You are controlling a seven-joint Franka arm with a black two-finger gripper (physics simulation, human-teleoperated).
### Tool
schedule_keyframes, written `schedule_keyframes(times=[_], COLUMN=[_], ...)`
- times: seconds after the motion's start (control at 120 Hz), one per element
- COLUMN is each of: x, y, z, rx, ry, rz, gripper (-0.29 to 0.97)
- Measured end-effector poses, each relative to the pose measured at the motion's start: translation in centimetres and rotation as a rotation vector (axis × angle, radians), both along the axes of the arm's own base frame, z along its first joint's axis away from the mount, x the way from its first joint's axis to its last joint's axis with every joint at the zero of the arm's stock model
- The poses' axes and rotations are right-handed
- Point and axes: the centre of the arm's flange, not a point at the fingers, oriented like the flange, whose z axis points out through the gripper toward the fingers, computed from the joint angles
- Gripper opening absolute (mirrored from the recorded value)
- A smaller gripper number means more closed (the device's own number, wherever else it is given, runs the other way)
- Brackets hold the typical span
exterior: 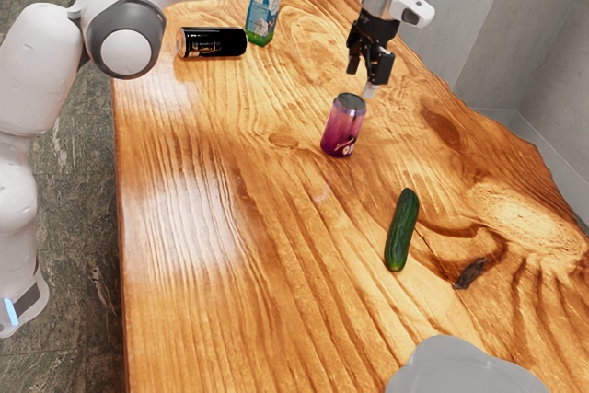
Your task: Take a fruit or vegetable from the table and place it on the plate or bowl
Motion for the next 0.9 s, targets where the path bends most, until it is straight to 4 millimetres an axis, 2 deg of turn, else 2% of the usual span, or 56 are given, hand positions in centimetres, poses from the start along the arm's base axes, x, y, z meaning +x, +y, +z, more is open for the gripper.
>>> schedule_keyframes(times=[0.2, 0.267, 0.317, 0.35, 0.408, 0.508, 0.567, 0.617, 0.708, 0.783, 0.9], x=[0.1, -0.3, -1.0, -1.2, -0.6, 0.9, 1.3, 1.7, 2.0, 2.2, 2.1], y=[0.1, 1.3, -1.1, -2.9, -4.6, -5.1, -5.3, -6.5, -10.0, -11.7, -13.2], z=[-0.2, 0.2, 2.1, 2.7, 1.6, -2.8, -4.1, -5.1, -5.1, -4.7, -4.3], rx=[-0.008, -0.022, -0.031, -0.036, -0.046, -0.031, -0.022, -0.008, 0.023, 0.032, -0.028], ry=[0.004, -0.002, -0.033, -0.042, -0.025, 0.04, 0.052, 0.053, 0.015, -0.022, -0.053], rz=[-0.002, 0.021, -0.025, -0.06, -0.107, -0.179, -0.24, -0.322, -0.5, -0.602, -0.575], gripper=[0.68, 0.68, 0.68, 0.68, 0.68, 0.68, 0.68, 0.68, 0.68, 0.68, 0.68])
